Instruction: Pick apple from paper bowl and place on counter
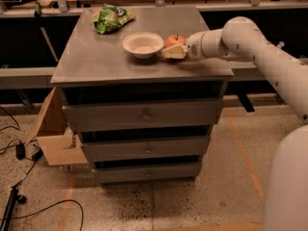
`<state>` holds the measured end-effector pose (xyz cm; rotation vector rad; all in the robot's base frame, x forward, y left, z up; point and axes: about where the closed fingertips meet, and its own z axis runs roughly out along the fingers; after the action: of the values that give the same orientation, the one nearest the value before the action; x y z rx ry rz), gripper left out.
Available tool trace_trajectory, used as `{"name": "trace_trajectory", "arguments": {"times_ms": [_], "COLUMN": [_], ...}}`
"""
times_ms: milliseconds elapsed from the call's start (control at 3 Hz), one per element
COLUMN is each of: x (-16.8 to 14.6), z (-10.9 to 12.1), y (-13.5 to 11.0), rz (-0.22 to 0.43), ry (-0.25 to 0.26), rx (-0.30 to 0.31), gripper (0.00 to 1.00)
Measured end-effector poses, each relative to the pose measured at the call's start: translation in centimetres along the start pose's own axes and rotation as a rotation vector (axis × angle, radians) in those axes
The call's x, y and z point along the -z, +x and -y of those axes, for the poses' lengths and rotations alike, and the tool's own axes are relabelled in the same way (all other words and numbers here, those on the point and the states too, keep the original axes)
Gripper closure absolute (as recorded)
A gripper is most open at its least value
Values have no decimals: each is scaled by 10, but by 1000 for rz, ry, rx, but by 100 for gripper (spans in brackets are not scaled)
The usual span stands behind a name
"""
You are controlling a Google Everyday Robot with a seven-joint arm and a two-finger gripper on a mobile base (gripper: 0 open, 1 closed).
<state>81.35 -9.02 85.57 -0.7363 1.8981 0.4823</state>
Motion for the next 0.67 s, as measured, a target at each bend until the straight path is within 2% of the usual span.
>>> {"name": "trace_trajectory", "arguments": {"times_ms": [333, 667], "x": [8, 32], "z": [-7, -4], "y": [-11, -22], "rz": [3, 23], "ry": [-8, 8], "rx": [40, 57], "gripper": [0, 0]}}
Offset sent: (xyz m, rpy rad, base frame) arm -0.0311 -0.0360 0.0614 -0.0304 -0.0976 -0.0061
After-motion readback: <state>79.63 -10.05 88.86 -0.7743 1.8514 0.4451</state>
